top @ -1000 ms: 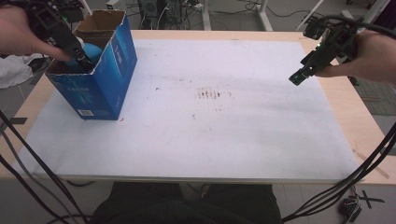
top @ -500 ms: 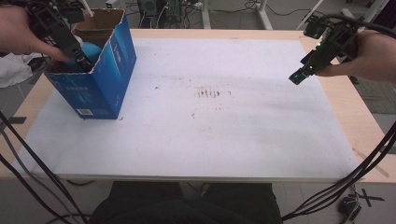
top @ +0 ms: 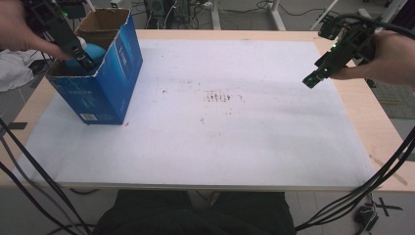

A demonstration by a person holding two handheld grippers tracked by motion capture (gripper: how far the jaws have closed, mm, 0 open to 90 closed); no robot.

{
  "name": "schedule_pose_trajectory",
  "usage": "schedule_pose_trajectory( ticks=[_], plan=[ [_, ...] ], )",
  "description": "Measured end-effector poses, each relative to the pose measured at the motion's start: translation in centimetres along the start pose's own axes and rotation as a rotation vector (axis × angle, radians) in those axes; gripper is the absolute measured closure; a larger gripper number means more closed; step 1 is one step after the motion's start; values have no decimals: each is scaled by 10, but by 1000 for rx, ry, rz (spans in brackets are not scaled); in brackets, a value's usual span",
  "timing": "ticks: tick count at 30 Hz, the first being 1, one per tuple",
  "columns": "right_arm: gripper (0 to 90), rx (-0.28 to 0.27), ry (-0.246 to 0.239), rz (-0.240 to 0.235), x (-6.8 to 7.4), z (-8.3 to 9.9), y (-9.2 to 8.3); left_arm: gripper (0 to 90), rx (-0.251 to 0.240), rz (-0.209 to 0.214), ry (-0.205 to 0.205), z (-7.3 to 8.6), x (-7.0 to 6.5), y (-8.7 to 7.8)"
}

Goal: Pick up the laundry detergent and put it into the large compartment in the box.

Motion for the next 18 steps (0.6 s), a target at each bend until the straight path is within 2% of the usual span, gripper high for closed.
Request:
schedule_pose_trajectory(
  ticks=[18],
  plan=[
    [220,-6,-7,1,0,0,-1,179,-14,-24,15,-1,1,-6]
  ],
)
Point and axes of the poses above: each handheld gripper's, and its own axes: y roughly forward along the jaws, z roughly out of its underside, x roughly to its left, the point moved 2 cm from there along y, roughly forward along the jaws, and after that the axes turned 2 degrees about x, right-handed, at the moved point
